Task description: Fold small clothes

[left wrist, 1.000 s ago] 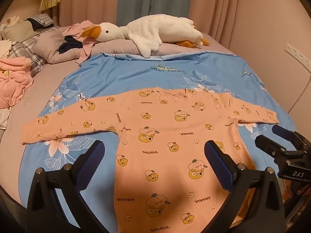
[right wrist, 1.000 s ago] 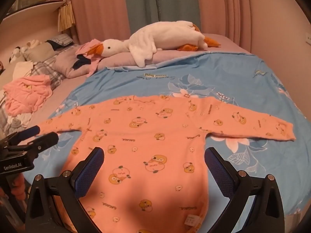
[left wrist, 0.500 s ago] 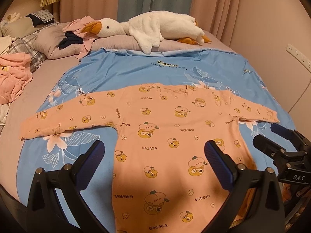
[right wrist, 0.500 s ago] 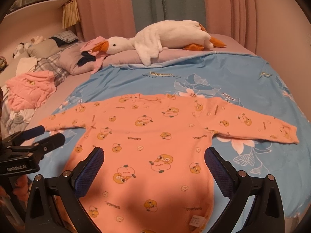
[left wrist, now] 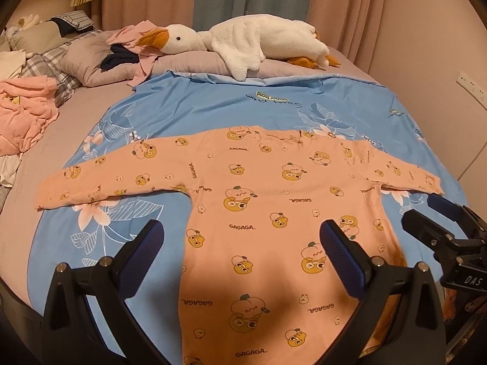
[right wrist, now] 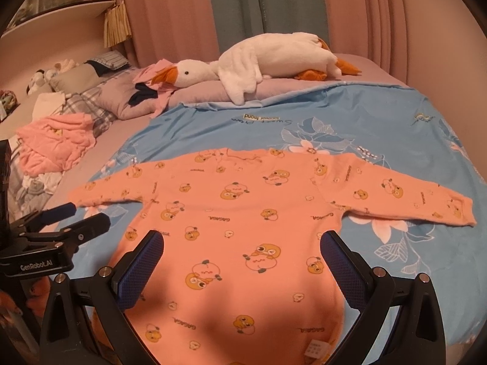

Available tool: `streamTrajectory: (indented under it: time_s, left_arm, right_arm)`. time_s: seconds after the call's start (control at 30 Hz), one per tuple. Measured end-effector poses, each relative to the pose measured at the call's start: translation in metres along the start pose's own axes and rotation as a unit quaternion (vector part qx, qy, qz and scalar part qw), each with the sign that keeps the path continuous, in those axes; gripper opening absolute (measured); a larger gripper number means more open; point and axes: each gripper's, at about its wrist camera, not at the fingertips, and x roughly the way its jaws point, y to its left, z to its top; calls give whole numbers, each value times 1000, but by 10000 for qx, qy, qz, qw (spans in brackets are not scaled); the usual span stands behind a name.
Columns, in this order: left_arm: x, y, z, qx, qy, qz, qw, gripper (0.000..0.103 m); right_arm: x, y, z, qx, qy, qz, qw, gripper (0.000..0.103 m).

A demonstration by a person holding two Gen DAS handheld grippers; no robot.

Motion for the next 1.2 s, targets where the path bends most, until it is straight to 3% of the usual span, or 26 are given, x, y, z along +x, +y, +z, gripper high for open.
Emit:
streamTrajectory:
  time_s: [1.2]
  left_arm:
    - [2,3,-1,-37,59,-167,9998,102]
  right_arm:
    - [2,6,-1,-19,35,4,10000,102]
